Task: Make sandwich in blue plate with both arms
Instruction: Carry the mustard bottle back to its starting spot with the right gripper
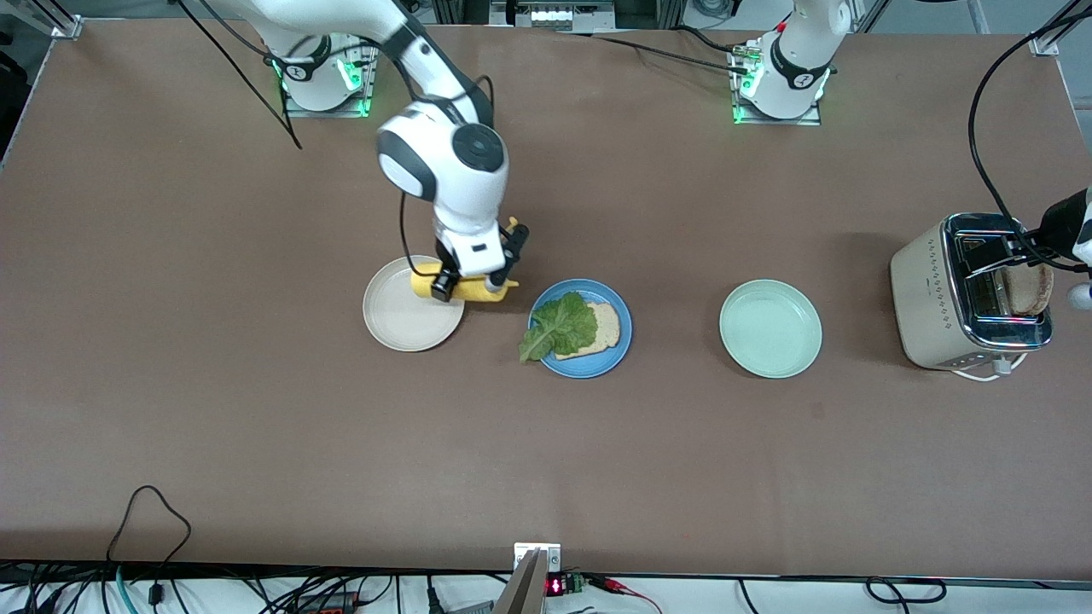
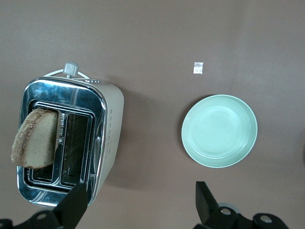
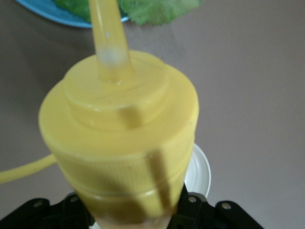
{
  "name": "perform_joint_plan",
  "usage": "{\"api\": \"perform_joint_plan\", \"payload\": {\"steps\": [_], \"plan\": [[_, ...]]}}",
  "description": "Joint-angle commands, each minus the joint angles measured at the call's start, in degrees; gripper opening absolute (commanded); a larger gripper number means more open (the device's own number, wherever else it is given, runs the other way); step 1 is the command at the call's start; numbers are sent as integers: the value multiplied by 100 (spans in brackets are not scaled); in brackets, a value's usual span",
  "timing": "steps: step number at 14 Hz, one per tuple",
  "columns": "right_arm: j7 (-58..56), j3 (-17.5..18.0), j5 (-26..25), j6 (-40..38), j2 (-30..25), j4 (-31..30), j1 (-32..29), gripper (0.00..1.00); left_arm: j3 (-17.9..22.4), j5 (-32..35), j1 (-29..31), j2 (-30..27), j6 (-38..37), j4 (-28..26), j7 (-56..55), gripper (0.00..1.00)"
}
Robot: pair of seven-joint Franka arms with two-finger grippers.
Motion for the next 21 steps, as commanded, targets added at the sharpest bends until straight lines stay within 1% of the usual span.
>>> {"api": "perform_joint_plan", "payload": {"steps": [1, 4, 6, 7, 8, 9, 10, 11, 12, 13, 15, 17, 18, 19, 21], "plan": [[111, -357, -97, -219, 631, 760, 388, 0, -45, 109, 125, 185, -57, 183, 89, 100], [331, -559, -88, -219, 896, 1034, 617, 0, -45, 92, 160, 194, -57, 192, 220, 100], [322, -560, -62, -210, 888, 1034, 574, 0, -45, 57, 195, 203, -48, 192, 317, 100], [374, -560, 86, -210, 818, 1034, 513, 0, -45, 48, 265, 203, -48, 192, 369, 100], [340, -551, 384, -227, 609, 982, 329, 0, -45, 39, 370, 221, -48, 200, 440, 100], [279, -542, 526, -245, 372, 834, 171, 0, -45, 39, 432, 282, -40, 209, 579, 100], [139, -490, 545, -245, 65, 615, -13, 0, -45, 48, 528, 395, -39, 366, 824, 100], [-10, -411, 571, -236, -252, 351, -241, 0, -45, 65, 712, 675, -39, 733, 1201, 100], [-177, -271, 728, -228, -620, 53, -557, 0, -45, 74, 862, 930, -48, 1006, 1562, 100], [-457, -70, 912, -201, -972, -246, -969, 0, -45, 83, 1011, 1168, -48, 1148, 1905, 100], [-1378, 501, 1430, -131, -1658, -827, -2163, 0, -45, 118, 1223, 1424, -31, 1167, 2346, 100], [-2528, 1064, 1983, -96, -1994, -1118, -3376, 0, -37, 136, 1355, 1617, -57, 1080, 2618, 100], [-3109, 1223, 2360, -78, -2117, -1223, -3790, 0, -28, 162, 1443, 1723, -57, 1045, 2837, 100], [-3619, 1259, 2677, -34, -2231, -1364, -4064, 0, -36, 267, 1513, 1785, -57, 1036, 3109, 100], [-4604, 1260, 3118, 106, -2434, -1671, -4626, 0, -37, 425, 1566, 1916, -57, 1027, 3419, 100]]}}
